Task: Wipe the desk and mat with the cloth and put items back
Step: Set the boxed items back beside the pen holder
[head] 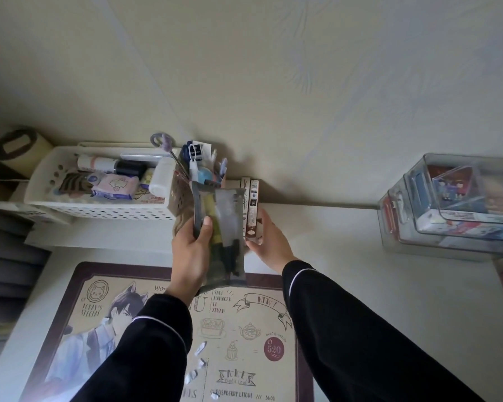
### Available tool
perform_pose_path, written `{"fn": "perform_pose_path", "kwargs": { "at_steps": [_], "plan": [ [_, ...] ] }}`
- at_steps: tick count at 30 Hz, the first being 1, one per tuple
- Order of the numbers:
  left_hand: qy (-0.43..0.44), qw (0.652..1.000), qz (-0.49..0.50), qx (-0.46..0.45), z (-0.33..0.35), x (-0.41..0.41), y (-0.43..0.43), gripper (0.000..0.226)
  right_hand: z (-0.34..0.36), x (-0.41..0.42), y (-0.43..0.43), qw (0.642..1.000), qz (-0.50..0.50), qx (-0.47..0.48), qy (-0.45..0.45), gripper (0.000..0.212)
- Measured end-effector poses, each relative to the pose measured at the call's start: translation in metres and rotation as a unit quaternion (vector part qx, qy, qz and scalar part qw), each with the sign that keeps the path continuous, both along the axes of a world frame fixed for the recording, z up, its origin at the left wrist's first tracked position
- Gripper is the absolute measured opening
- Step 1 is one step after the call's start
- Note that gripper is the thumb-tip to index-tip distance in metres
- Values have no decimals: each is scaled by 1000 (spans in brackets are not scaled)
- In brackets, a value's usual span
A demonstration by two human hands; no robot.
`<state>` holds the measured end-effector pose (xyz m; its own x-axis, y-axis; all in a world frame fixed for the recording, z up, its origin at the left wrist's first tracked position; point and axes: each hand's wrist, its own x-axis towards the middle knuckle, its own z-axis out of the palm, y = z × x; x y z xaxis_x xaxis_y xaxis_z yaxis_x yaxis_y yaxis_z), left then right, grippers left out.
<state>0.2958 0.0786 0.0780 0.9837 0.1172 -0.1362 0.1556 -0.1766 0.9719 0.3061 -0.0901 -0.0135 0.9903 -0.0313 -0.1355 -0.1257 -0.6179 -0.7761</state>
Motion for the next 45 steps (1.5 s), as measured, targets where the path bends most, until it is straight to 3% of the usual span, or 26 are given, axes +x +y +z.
{"fn": "perform_pose_path", "kwargs": {
  "at_steps": [6,9,11,15,19,24,27,30,36,40,43,45],
  "plan": [
    [10,999,-32,19,1,0,-27,24,5,-7,-5,988,-13,147,42,61],
    [20,998,-49,36,-1,-1,-39,24,4,-3,-13,976,-41,197,80,43],
    [18,994,-53,94,-4,1,-49,28,6,-1,-21,957,-96,250,110,19],
    [20,962,-76,261,-11,16,-89,30,18,-8,-42,898,-201,351,172,29],
    [56,928,-103,354,-20,38,-134,30,25,-16,-58,859,-235,390,232,31],
    [52,868,-143,473,-31,65,-151,12,36,-32,-72,883,-206,321,274,30],
    [27,819,-184,543,-36,73,-147,14,43,-46,-76,908,-151,275,276,45],
    [-11,792,-178,584,-41,74,-144,22,49,-58,-85,925,-134,237,265,46],
    [-47,804,-162,570,-48,67,-134,33,50,-86,-106,933,-167,209,241,37],
    [-71,836,-152,523,-38,50,-132,36,43,-119,-115,944,-175,170,222,36],
    [-102,879,-149,442,-33,8,-123,43,31,-169,-127,969,-136,33,202,38],
    [-122,892,-162,404,-37,-29,-111,45,17,-209,-139,970,-122,-119,171,42]
  ]
}}
